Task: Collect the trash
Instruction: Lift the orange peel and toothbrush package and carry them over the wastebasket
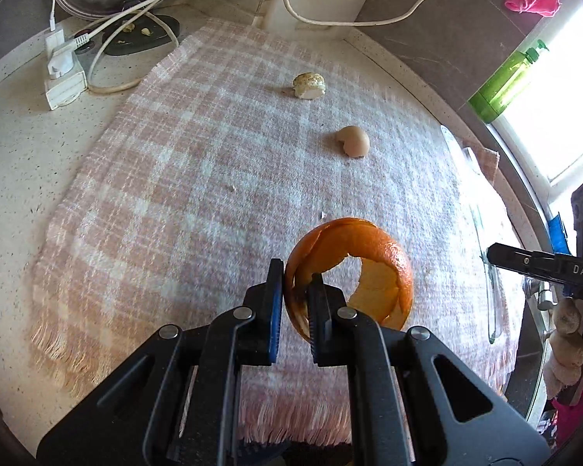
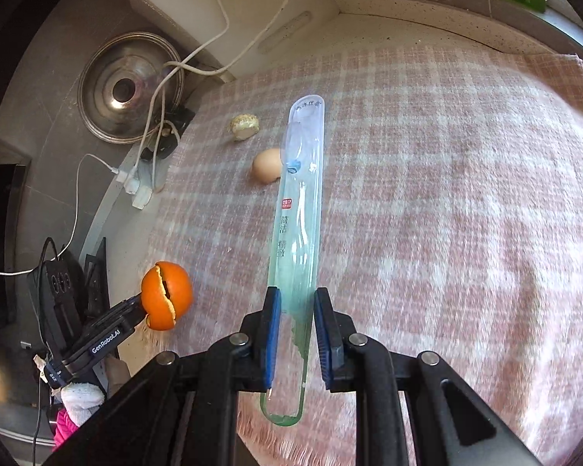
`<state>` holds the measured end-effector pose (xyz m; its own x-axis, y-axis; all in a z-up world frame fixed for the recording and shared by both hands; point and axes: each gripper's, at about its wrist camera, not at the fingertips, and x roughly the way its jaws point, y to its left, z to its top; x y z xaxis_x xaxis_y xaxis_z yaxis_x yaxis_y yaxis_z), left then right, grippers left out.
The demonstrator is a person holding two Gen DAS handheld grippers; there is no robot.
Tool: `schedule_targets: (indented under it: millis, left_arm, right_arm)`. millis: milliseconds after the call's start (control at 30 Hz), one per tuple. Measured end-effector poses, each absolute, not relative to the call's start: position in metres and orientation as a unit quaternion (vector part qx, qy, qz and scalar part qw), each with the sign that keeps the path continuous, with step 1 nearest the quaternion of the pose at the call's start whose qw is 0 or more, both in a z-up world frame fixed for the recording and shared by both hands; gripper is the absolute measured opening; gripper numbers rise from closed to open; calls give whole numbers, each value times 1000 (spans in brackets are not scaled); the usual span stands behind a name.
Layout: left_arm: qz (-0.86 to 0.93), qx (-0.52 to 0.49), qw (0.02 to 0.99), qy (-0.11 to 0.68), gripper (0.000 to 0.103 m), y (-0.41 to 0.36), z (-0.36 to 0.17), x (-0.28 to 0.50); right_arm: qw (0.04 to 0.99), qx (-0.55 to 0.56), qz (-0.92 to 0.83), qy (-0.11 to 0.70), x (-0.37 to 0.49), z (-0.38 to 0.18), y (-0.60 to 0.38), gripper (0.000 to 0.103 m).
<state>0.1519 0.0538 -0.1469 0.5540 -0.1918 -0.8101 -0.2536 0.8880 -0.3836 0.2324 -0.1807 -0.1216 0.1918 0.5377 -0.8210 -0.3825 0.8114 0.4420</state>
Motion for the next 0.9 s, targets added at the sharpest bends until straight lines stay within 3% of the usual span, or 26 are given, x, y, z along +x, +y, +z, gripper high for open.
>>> schedule_targets:
  millis: [900]
  left_arm:
    - [20, -212, 836, 506, 9, 53, -182, -24]
  right_arm:
    - [727, 4, 356, 587, 25, -153, -158, 16]
